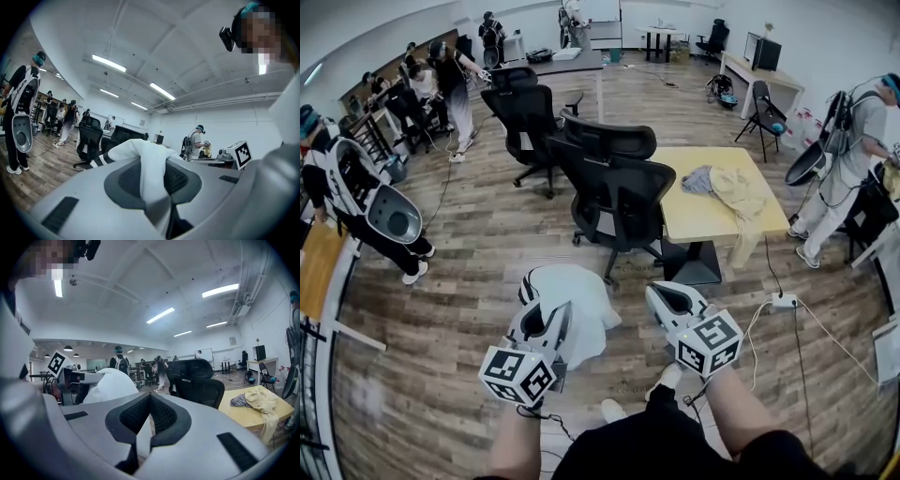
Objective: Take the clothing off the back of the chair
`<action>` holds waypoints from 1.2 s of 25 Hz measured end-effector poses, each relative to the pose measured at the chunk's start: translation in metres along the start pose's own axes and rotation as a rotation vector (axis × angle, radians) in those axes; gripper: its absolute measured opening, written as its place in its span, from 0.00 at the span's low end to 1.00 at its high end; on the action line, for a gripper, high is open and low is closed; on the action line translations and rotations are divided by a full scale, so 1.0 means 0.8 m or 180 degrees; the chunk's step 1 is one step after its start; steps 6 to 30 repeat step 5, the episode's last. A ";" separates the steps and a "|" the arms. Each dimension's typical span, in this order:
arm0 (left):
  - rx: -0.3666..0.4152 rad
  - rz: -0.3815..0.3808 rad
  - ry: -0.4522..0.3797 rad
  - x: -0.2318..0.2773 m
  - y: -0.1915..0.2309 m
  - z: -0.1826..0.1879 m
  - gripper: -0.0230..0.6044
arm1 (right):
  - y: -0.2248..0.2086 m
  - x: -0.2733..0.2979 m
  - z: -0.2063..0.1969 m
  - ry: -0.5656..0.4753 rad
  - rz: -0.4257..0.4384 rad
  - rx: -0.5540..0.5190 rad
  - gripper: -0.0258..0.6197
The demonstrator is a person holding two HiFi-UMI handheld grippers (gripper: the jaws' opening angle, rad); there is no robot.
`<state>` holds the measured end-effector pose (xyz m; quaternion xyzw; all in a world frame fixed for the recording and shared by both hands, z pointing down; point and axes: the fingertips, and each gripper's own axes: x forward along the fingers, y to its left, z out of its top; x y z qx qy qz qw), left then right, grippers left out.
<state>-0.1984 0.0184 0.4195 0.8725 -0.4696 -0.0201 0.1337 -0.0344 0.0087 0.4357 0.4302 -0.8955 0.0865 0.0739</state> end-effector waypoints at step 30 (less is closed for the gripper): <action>0.0000 -0.0007 0.0017 0.002 0.000 0.005 0.19 | 0.000 0.001 0.005 0.0012 0.0007 -0.0006 0.06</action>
